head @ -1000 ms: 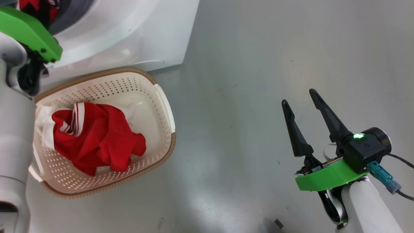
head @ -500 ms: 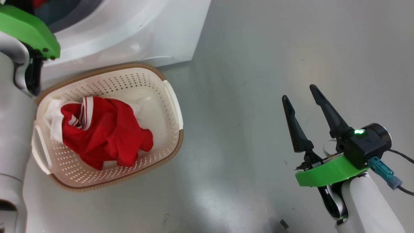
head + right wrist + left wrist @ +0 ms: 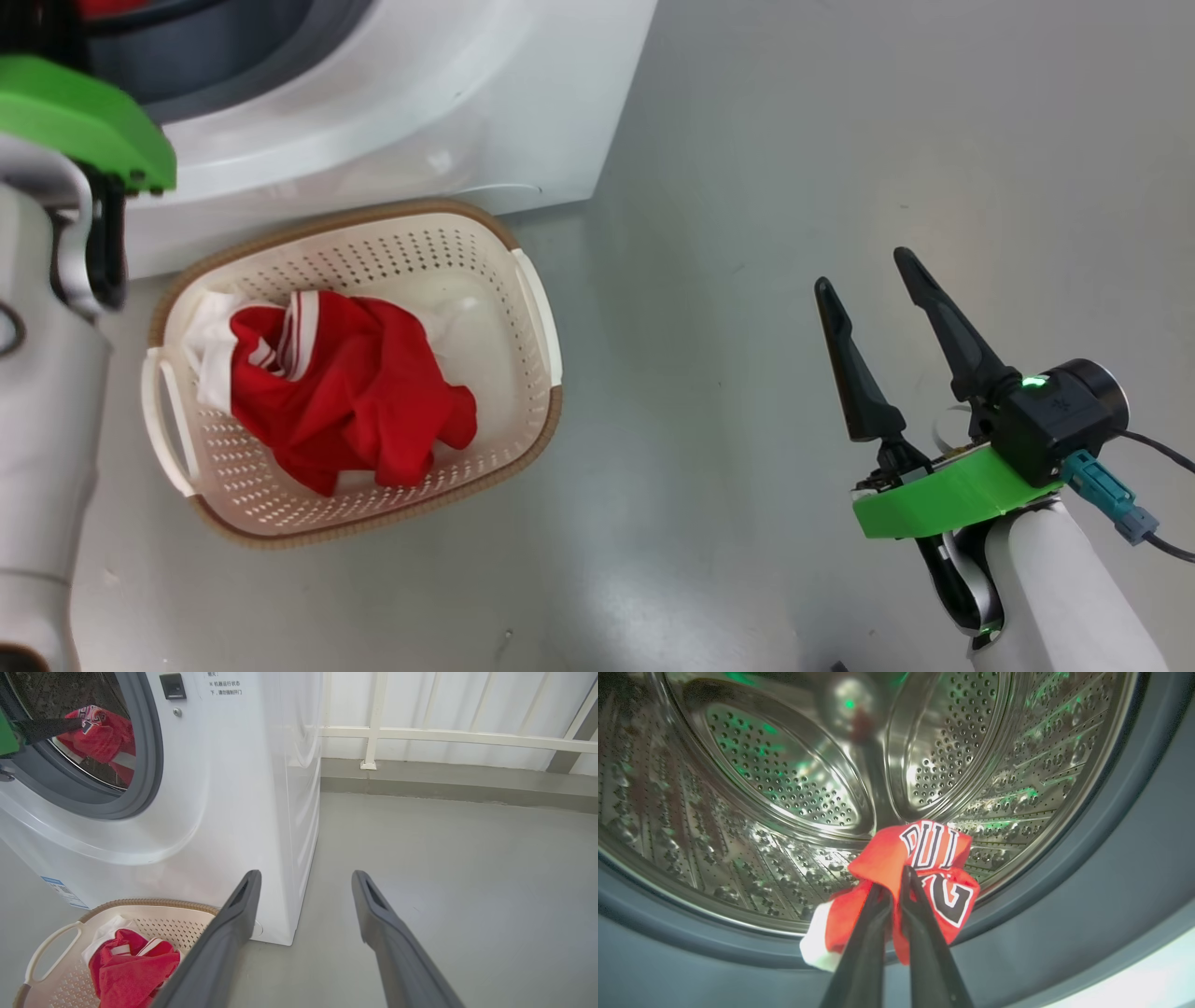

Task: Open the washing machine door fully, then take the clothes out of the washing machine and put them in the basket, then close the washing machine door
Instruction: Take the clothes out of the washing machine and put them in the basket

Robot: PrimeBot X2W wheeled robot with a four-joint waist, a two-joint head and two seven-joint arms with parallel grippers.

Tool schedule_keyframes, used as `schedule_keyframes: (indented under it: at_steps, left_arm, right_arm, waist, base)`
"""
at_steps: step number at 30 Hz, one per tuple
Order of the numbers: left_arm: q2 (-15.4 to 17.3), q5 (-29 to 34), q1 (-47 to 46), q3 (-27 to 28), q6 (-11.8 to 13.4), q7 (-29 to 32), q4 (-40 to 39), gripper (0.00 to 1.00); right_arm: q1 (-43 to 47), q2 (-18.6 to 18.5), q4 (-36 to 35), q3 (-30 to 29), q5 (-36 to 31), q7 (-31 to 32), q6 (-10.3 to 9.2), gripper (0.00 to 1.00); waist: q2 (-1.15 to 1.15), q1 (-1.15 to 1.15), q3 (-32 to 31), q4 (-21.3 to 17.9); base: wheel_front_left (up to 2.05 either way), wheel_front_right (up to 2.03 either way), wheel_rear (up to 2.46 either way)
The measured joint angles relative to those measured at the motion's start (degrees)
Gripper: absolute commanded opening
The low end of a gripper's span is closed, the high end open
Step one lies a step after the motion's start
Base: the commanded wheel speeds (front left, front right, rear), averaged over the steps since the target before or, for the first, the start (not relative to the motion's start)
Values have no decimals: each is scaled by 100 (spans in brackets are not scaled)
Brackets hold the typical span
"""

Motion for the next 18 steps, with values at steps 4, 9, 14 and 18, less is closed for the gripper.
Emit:
schedule_keyframes:
  at_steps: [4, 9, 14, 18]
  left_arm:
    - [41, 85, 486, 241, 102, 0, -580, 0]
    - [12, 266, 1056, 475, 157, 0, -1218, 0]
    - [-102, 406, 1641, 662, 199, 0, -1703, 0]
    - [-148, 499, 2103, 802, 248, 0, -2090, 0]
  right_arm:
    - [-1, -1, 47, 0, -1, 0, 0, 100]
    - [-1, -4, 76, 3, -1, 0, 0, 100]
    - [4, -5, 152, 7, -1, 0, 0, 100]
    - [22, -7, 175, 18, -1, 0, 0, 100]
  waist:
    - [0, 0, -97, 82]
    - [0, 0, -264, 159]
    - [0, 0, -492, 214]
    - [0, 0, -701, 252]
  base:
    - [0, 0, 0]
    - [0, 0, 0]
    - [0, 0, 0]
    - [0, 0, 0]
